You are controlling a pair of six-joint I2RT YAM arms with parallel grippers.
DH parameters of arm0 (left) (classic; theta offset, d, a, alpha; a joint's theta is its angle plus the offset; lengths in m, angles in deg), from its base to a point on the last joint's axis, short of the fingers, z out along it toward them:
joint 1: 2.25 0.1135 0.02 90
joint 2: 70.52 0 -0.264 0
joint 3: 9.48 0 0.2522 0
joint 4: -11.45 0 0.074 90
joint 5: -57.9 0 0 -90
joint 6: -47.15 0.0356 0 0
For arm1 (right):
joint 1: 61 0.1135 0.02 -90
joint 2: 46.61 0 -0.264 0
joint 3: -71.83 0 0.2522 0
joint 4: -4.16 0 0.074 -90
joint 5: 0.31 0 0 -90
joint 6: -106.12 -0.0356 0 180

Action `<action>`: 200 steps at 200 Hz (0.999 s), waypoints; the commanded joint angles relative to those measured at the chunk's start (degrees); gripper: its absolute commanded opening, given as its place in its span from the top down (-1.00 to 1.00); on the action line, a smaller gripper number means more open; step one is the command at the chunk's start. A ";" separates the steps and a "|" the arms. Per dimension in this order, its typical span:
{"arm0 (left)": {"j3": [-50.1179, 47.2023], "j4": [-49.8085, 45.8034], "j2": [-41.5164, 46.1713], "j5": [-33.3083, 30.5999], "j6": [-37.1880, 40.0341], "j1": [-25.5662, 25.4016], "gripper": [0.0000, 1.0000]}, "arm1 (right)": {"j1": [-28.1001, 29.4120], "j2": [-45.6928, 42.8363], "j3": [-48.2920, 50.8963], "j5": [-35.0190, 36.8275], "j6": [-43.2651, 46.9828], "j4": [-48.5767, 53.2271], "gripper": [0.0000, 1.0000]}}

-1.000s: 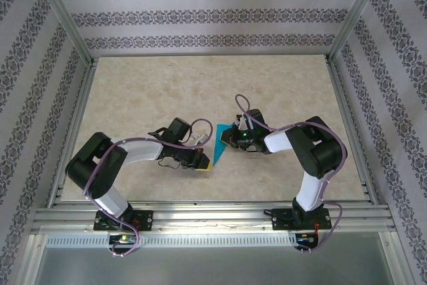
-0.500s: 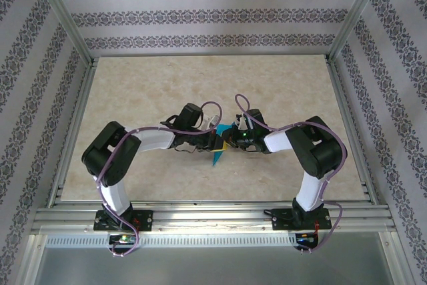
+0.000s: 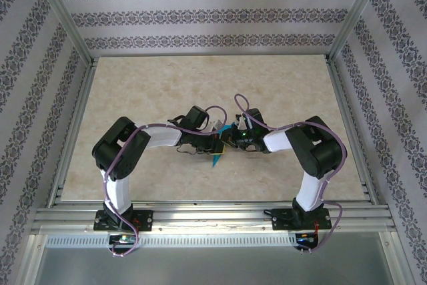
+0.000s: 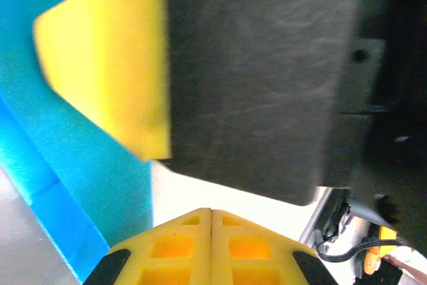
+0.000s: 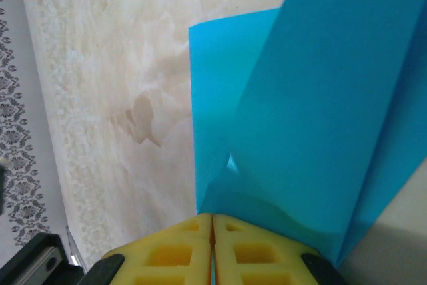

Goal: Fold a paper plane with a square sheet of paper (pick it up from the middle)
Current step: Fold the wing for the fifth time at the center of the table.

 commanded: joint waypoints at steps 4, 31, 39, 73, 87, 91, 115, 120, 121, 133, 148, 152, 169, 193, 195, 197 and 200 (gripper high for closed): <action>1.35 -4.05 -0.72 -3.14 3.52 -0.86 1.00 | 0.61 2.10 0.46 2.76 0.54 4.75 0.79; 1.29 -6.06 -1.70 -4.21 5.59 -0.86 1.00 | 0.61 1.89 0.64 2.67 0.55 4.75 0.78; 0.75 -6.01 -1.65 -4.39 5.67 -0.85 1.00 | 0.61 1.99 0.65 2.67 0.54 4.78 0.78; -1.80 -4.67 -1.60 -4.23 5.47 -0.86 1.00 | 0.61 1.88 0.55 2.50 0.52 4.87 0.78; -3.09 -4.38 -1.62 -4.37 5.38 -0.86 1.00 | 0.55 1.59 0.42 2.33 0.53 5.00 0.77; -3.44 -4.51 -1.61 -4.48 5.37 -0.86 1.00 | 0.53 1.43 0.33 2.25 0.60 5.11 0.77; -6.03 -3.74 -1.29 -4.76 5.39 -0.82 1.00 | 0.46 -0.36 -0.40 2.32 1.25 6.68 0.76; -6.53 -3.68 -1.34 -4.80 5.59 -0.86 1.00 | 0.44 -0.74 -0.57 2.32 1.45 7.13 0.76; -6.62 -3.66 -1.30 -4.78 5.62 -0.86 1.00 | 0.44 -0.86 -0.58 2.28 1.44 7.18 0.76; -7.36 -3.51 -1.33 -4.31 5.93 -0.86 1.00 | 0.37 -2.09 -1.01 2.00 1.76 7.87 0.76; -8.17 -4.42 -0.97 -3.50 7.05 -0.86 1.00 | 0.27 -4.79 -0.88 1.79 2.23 8.26 0.72; -8.48 -4.24 -0.87 -3.32 7.26 -0.78 1.00 | 0.20 -5.66 -0.71 1.79 2.23 8.42 0.71; -8.79 -4.75 -0.65 -2.05 8.99 -0.77 1.00 | -0.22 -9.61 -0.02 1.55 2.71 8.94 0.71; -8.65 -5.75 -0.64 -0.73 11.04 -0.77 1.00 | -0.27 -14.61 1.69 1.45 3.81 10.14 0.71; -8.72 -5.75 -0.65 -0.74 11.02 -0.77 1.00 | -0.26 -15.00 1.89 1.45 3.85 10.34 0.72; -8.69 -5.77 -0.61 -0.77 11.04 -0.77 1.00 | -0.26 -15.38 2.07 1.62 3.99 10.58 0.72; -8.77 -5.75 -0.64 -0.80 11.04 -0.77 1.00 | -0.26 -15.85 2.31 1.70 4.28 10.84 0.73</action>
